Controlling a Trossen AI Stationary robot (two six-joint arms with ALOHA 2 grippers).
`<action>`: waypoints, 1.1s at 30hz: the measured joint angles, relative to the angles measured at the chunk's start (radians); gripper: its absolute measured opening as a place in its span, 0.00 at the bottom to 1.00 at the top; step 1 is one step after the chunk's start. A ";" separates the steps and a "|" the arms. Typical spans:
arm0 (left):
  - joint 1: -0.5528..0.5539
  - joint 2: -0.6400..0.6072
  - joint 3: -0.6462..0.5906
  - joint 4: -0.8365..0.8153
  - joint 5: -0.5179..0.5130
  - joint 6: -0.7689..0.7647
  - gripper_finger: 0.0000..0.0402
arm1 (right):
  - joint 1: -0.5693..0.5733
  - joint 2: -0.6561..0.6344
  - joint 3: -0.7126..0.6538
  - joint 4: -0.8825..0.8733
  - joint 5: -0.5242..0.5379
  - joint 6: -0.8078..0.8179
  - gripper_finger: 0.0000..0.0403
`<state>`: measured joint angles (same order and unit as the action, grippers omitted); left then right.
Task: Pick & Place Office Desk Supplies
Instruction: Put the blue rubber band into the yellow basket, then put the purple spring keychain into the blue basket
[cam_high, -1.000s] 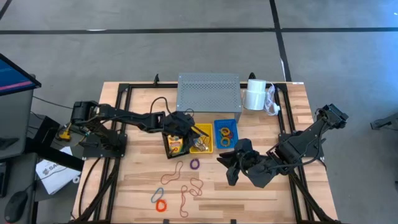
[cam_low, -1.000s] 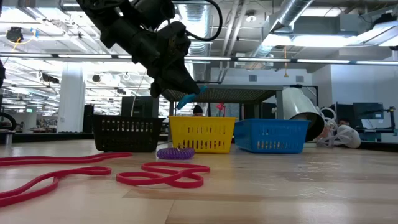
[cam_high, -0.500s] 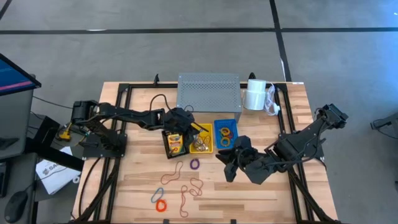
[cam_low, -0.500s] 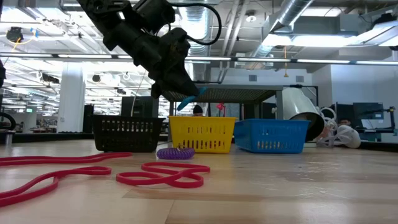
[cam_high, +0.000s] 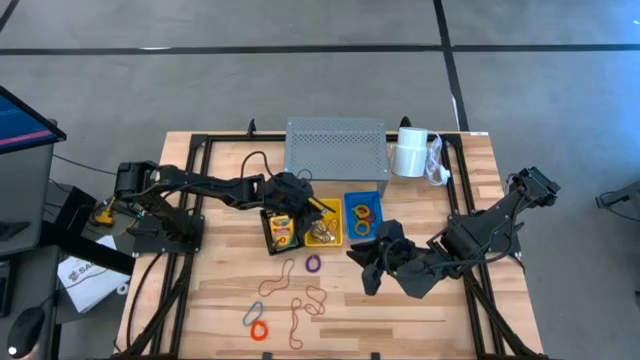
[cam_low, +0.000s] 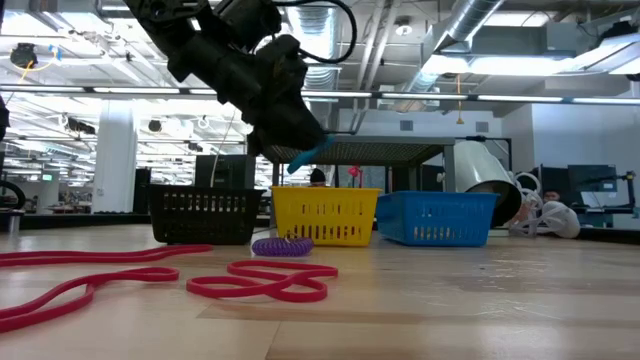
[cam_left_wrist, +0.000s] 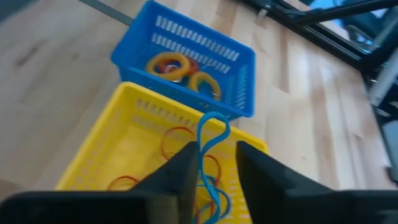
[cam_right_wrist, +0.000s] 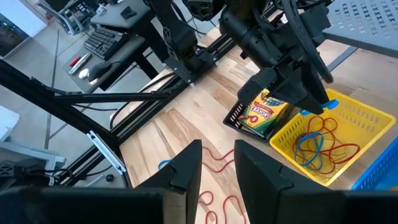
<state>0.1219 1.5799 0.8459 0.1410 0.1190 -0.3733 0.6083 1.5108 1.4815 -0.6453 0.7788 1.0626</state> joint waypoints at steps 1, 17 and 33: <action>0.000 0.000 0.000 0.004 0.013 0.000 0.30 | 0.000 0.000 0.000 0.000 0.000 0.000 0.23; 0.009 -0.001 0.000 0.081 0.094 -0.033 0.50 | 0.005 0.000 0.000 0.016 0.000 0.000 0.23; -0.141 -0.054 0.000 0.087 0.480 0.236 0.46 | 0.028 0.000 0.000 0.022 0.000 -0.021 0.23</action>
<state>-0.0191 1.5255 0.8455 0.2277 0.5989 -0.1368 0.6359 1.5108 1.4811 -0.6230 0.7792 1.0415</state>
